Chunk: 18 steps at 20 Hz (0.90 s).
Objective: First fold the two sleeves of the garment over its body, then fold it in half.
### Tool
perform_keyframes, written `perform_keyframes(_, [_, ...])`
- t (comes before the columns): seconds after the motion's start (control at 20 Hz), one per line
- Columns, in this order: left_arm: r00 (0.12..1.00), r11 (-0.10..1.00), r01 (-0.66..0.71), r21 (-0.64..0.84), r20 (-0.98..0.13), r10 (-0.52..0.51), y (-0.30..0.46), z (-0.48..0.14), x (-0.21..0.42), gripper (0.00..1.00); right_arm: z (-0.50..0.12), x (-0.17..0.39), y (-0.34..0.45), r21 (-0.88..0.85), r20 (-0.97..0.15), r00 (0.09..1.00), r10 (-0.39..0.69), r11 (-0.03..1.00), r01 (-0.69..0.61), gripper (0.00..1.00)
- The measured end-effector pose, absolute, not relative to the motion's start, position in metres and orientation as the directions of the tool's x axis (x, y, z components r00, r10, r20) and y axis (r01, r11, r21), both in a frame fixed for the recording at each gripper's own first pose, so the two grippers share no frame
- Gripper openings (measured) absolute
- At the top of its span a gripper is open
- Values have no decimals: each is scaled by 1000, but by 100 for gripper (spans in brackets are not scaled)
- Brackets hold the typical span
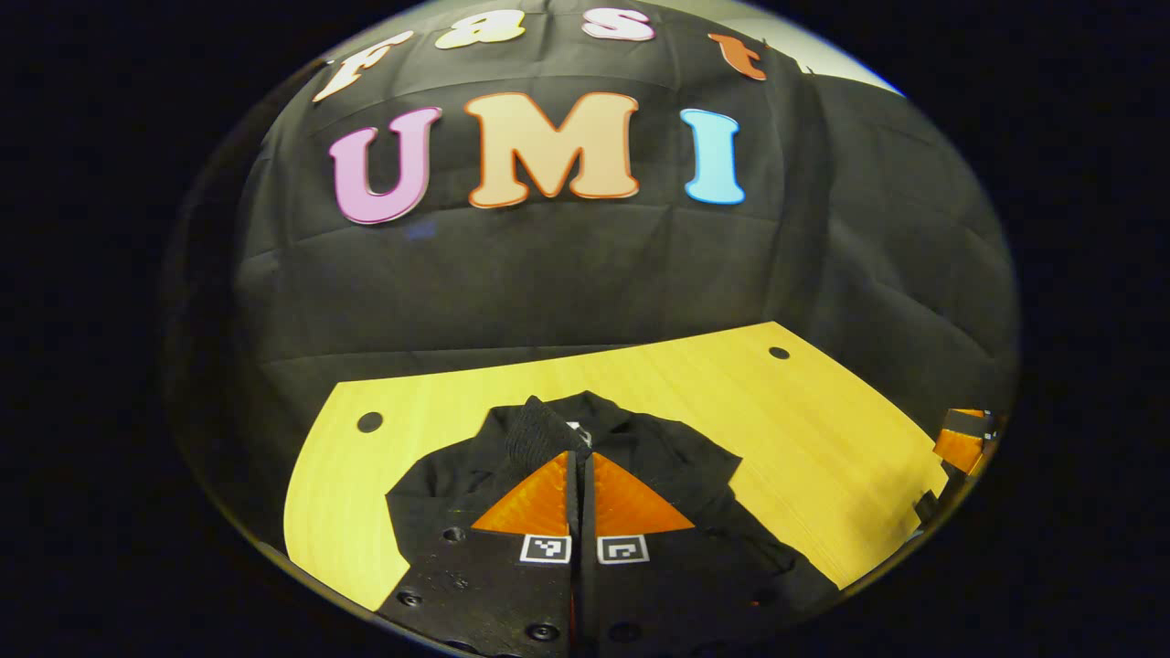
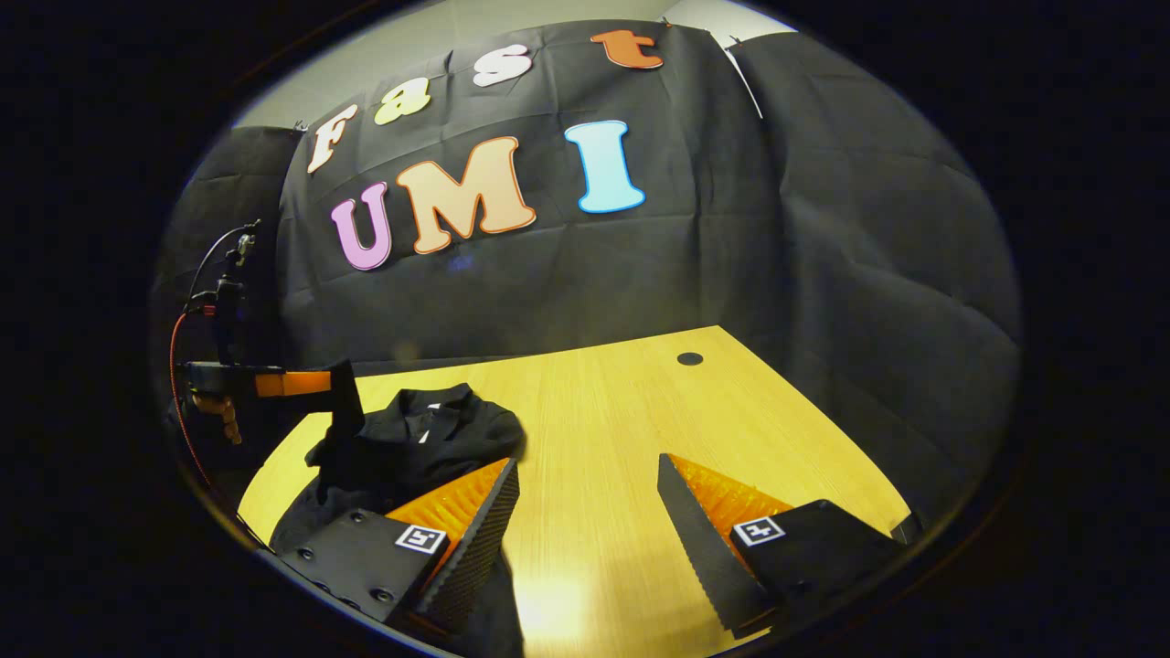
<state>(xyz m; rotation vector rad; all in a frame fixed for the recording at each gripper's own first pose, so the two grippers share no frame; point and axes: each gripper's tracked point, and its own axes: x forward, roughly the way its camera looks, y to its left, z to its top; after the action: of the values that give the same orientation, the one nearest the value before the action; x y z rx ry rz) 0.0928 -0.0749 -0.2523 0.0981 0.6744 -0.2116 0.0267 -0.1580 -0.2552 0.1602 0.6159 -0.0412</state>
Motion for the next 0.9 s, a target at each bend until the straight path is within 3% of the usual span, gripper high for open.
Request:
perform_keyframes(0.1, [741,967,252,15,-646,-183,-94,-265,94,0,-259,23,-169,136,-583,813,0,986,97,94])
perform_keyframes(0.35, [694,957,288,8,-690,-204,-138,-297,95,0,-266,19,-183,157,-595,804,24,984,86,98])
perform_keyframes(0.4, [703,953,301,-25,-670,-240,-153,-291,91,0,-266,20,-184,160,-592,806,35,984,75,94])
perform_keyframes(0.55, [793,966,257,-12,-569,-218,-157,-261,98,92,-263,28,-176,184,-577,812,90,983,22,98])
perform_keyframes(0.9, [867,991,132,-16,-482,-123,-69,-202,47,95,-246,33,-128,185,-523,842,134,982,-41,97])
